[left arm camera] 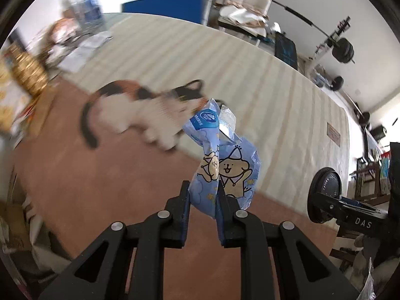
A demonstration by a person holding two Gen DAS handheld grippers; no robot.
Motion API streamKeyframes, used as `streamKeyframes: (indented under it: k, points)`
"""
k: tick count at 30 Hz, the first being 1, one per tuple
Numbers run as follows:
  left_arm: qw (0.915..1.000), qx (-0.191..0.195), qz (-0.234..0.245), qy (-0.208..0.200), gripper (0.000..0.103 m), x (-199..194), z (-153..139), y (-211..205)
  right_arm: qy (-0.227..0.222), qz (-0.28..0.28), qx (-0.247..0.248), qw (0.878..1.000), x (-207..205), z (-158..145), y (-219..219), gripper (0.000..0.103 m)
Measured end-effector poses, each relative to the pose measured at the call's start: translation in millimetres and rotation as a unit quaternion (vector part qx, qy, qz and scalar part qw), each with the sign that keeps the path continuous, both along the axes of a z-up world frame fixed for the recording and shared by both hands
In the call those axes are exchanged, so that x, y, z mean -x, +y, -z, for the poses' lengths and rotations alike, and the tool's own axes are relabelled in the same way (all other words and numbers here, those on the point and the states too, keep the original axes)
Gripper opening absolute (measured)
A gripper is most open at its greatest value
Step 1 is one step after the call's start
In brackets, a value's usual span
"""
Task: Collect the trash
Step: 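Carry the snack bag and cup lid over the trash bin and release both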
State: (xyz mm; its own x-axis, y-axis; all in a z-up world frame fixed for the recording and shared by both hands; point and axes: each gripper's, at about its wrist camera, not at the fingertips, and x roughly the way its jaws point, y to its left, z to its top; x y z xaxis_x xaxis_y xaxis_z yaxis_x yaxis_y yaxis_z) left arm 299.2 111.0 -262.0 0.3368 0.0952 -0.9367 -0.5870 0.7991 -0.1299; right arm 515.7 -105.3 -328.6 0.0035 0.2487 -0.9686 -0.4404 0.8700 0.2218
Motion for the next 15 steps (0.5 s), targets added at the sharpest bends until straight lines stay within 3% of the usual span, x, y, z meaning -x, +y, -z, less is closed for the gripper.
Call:
streamKeyframes:
  k: [5,10,15]
  points:
    - [0.9987,0.002,-0.047,-0.02,0.015,92,-13,11,-0.006,-0.046,-0.018,0.999,96,-13,24,0.085]
    - [0.9942,0.009,-0.103,-0.03,0.015,213,-18,18,0.014,-0.108,-0.034,0.994,213,-14,48,0.085]
    - [0.9853,0.045,-0.165,-0.003,0.015,333,21,30,0.055,-0.17,-0.028,0.984,331,14,71,0.085]
